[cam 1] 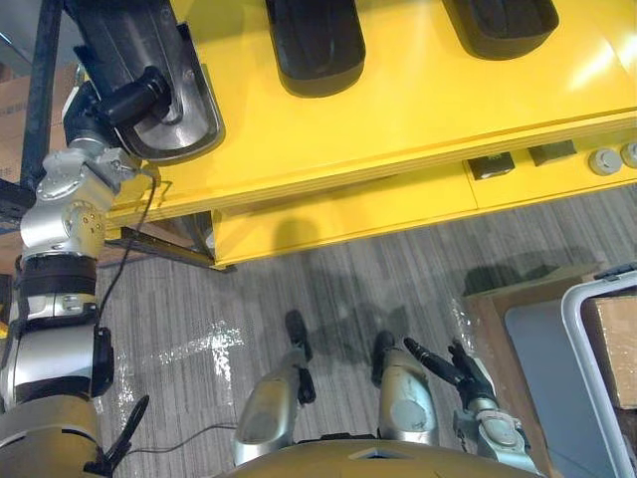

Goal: Walk over and take three plastic housings, then place them on the shelf

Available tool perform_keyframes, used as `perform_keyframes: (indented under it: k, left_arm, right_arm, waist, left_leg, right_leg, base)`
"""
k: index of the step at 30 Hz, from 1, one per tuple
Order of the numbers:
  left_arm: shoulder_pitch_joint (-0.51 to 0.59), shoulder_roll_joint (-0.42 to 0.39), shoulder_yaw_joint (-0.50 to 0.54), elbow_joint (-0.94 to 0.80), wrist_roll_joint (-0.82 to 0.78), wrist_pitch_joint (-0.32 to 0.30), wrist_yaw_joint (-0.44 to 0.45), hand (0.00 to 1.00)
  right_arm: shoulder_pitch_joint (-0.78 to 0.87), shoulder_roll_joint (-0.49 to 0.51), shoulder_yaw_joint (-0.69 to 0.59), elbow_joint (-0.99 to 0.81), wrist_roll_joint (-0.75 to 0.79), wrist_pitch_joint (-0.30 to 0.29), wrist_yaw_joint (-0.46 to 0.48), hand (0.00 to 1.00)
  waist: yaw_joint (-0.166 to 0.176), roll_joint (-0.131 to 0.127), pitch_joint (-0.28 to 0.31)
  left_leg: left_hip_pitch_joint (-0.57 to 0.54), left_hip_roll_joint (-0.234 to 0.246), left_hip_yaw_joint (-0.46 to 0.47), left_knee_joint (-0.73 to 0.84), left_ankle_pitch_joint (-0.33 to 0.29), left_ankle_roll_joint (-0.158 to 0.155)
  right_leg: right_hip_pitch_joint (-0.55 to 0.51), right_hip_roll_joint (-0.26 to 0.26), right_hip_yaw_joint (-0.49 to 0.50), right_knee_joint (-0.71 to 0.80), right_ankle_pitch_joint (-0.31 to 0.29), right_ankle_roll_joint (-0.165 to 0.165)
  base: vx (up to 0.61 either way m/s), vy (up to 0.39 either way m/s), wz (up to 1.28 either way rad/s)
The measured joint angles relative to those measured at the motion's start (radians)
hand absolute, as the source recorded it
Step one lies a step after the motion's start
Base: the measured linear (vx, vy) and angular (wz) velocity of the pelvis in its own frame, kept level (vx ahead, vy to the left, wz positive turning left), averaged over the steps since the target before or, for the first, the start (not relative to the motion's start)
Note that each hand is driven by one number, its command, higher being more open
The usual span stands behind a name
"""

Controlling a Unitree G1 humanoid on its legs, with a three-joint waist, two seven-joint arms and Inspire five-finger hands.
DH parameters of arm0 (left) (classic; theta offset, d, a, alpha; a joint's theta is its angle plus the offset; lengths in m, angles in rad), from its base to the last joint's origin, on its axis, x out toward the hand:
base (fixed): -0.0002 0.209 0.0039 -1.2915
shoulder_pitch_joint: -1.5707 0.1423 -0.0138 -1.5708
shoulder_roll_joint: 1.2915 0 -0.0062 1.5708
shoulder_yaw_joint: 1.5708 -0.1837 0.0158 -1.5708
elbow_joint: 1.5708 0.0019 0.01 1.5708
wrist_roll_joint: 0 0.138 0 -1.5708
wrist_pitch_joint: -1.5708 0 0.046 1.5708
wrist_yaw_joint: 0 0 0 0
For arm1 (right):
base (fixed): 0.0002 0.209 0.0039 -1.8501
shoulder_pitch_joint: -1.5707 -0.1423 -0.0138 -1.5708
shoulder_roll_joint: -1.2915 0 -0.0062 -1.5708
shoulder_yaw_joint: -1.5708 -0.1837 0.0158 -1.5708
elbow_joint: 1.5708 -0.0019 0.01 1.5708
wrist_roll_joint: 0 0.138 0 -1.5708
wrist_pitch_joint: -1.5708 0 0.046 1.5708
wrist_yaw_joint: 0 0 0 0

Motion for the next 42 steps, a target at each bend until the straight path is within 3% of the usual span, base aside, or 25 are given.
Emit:
perform_keyframes:
  k: [6, 10, 17, 20, 25, 30, 33, 35, 42]
  left_arm:
    - [-0.046, 0.040, -0.036, 0.055, 0.144, 0.004, 0.008, 1.00]
    - [-0.090, 0.069, -0.040, 0.119, 0.274, 0.040, 0.022, 1.00]
    - [-0.149, 0.089, -0.041, 0.186, 0.314, 0.086, 0.049, 1.00]
    - [-0.152, 0.091, -0.044, 0.222, 0.307, 0.076, 0.103, 1.00]
    - [-0.150, 0.084, -0.078, 0.204, 0.161, 0.013, 0.192, 1.00]
    - [-0.137, 0.053, -0.080, -0.011, 0.015, -0.106, 0.222, 1.00]
    - [-0.112, 0.033, -0.078, -0.191, -0.069, -0.181, 0.172, 1.00]
    - [-0.038, -0.013, -0.079, -0.389, -0.089, -0.200, 0.116, 1.00]
    - [0.053, -0.099, -0.091, -0.456, -0.087, -0.200, -0.010, 1.00]
  right_arm:
    - [0.001, 0.001, 0.001, -0.001, 0.000, 0.015, -0.002, 1.00]
    - [0.002, 0.001, 0.001, -0.003, 0.002, 0.015, -0.007, 1.00]
    - [0.003, 0.001, 0.001, -0.017, 0.032, 0.032, -0.013, 1.00]
    - [0.004, 0.002, 0.002, -0.017, 0.032, 0.034, -0.013, 1.00]
    - [0.013, 0.016, 0.002, -0.016, 0.032, 0.034, -0.025, 1.00]
    - [0.023, 0.050, -0.003, 0.001, 0.032, 0.033, -0.044, 1.00]
    - [0.020, 0.064, -0.004, 0.033, 0.032, 0.031, -0.048, 1.00]
    - [0.023, 0.066, -0.024, 0.064, 0.032, 0.031, -0.052, 1.00]
    - [0.024, 0.062, -0.032, 0.094, 0.032, 0.013, -0.062, 1.00]
  waist:
    - [-0.002, -0.007, 0.013]
    - [-0.005, -0.007, 0.014]
    - [-0.010, -0.006, 0.014]
    - [-0.015, -0.007, 0.014]
    - [-0.010, -0.009, 0.012]
    - [0.005, -0.009, 0.010]
    - [0.011, -0.002, -0.037]
    - [0.018, 0.016, -0.091]
    - [0.023, 0.079, -0.206]
  left_leg:
    - [0.010, 0.010, 0.014, 0.000, -0.008, -0.006]
    - [0.018, 0.019, 0.028, 0.000, -0.013, -0.014]
    - [0.031, 0.026, 0.032, 0.000, -0.024, -0.016]
    - [0.048, 0.027, 0.034, 0.000, -0.029, -0.021]
    - [0.086, 0.029, 0.028, 0.004, -0.026, -0.017]
    - [0.131, 0.033, 0.024, 0.005, -0.025, -0.016]
    - [0.135, 0.031, 0.024, 0.005, -0.025, -0.016]
    - [0.150, 0.031, 0.029, 0.004, -0.026, -0.016]
    - [0.184, 0.055, 0.055, -0.001, -0.054, -0.032]
  right_leg:
    - [0.009, 0.012, 0.015, -0.012, 0.002, 0.000]
    - [0.012, 0.016, 0.025, -0.014, 0.003, 0.001]
    - [0.025, 0.023, 0.026, -0.017, 0.003, 0.001]
    - [0.041, 0.025, 0.028, -0.018, 0.003, 0.001]
    - [0.098, 0.034, 0.024, -0.053, 0.004, 0.001]
    - [0.186, 0.049, 0.016, -0.128, 0.024, 0.008]
    - [0.220, 0.054, 0.005, -0.187, 0.043, 0.015]
    - [0.264, 0.059, -0.001, -0.248, 0.074, 0.017]
    - [0.329, 0.090, 0.001, -0.348, 0.111, 0.007]
  base:
    - [0.02, -0.029, -0.08]
    - [0.02, -0.033, -0.11]
    - [0.04, -0.032, -0.02]
    - [0.06, -0.022, 0.00]
    - [0.06, -0.022, 0.05]
    - [0.05, -0.008, 0.09]
    - [0.04, 0.003, 0.04]
    - [0.06, 0.022, -0.04]
    - [-0.01, 0.012, -0.13]
